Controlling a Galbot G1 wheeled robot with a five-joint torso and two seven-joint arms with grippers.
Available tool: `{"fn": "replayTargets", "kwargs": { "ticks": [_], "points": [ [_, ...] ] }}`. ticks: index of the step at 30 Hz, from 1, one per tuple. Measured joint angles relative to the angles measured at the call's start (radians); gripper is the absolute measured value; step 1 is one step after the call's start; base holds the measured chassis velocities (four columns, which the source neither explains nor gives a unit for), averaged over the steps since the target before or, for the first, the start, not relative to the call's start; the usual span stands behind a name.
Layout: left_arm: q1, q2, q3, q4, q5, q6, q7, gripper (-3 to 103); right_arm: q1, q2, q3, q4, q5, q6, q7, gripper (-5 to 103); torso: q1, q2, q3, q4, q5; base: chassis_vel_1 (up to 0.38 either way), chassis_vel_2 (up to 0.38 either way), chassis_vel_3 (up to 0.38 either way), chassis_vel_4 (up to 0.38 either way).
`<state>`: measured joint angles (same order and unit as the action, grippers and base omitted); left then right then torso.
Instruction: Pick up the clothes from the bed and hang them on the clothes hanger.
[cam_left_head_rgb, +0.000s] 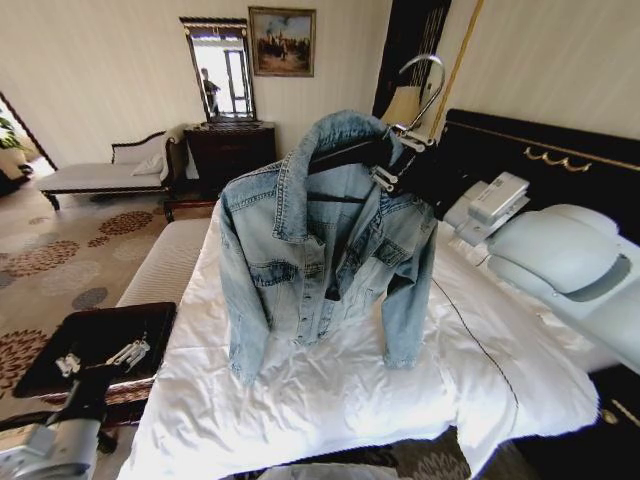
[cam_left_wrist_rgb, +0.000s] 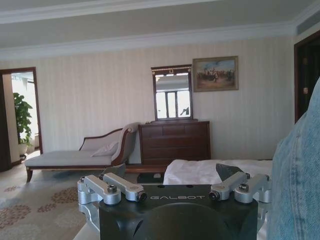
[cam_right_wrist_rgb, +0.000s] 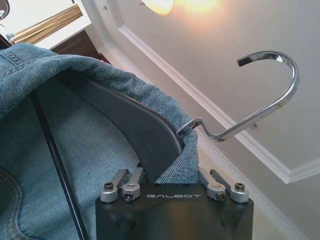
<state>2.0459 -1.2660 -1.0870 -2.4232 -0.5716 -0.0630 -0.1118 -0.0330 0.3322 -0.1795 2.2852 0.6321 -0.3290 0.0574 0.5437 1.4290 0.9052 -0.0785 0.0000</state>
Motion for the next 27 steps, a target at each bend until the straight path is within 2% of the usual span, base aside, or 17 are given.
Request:
{"fn": "replayTargets", "kwargs": {
  "ticks": [8, 14, 27],
  "points": [
    [0.021, 0.004, -0.009, -0.013, -0.035, -0.050, 0.008, 100, -0.059, -0.015, 0.025, 0.001, -0.003, 0.004, 0.004, 33, 0.000, 0.000, 0.000, -0.0001, 0.0000, 0.000, 0.000, 0.000, 0.000],
    [0.046, -0.013, 0.000, 0.002, -0.015, -0.090, 0.019, 100, -0.125, -0.012, 0.065, 0.012, -0.016, 0.002, 0.015, 33, 0.000, 0.000, 0.000, 0.0001, 0.0000, 0.000, 0.000, 0.000, 0.000],
    [0.034, -0.028, 0.007, 0.015, 0.007, -0.099, 0.020, 100, -0.192, -0.008, 0.085, 0.037, -0.030, -0.015, 0.040, 33, 0.000, 0.000, 0.000, 0.0000, 0.0000, 0.000, 0.000, 0.000, 0.000]
  ]
}}
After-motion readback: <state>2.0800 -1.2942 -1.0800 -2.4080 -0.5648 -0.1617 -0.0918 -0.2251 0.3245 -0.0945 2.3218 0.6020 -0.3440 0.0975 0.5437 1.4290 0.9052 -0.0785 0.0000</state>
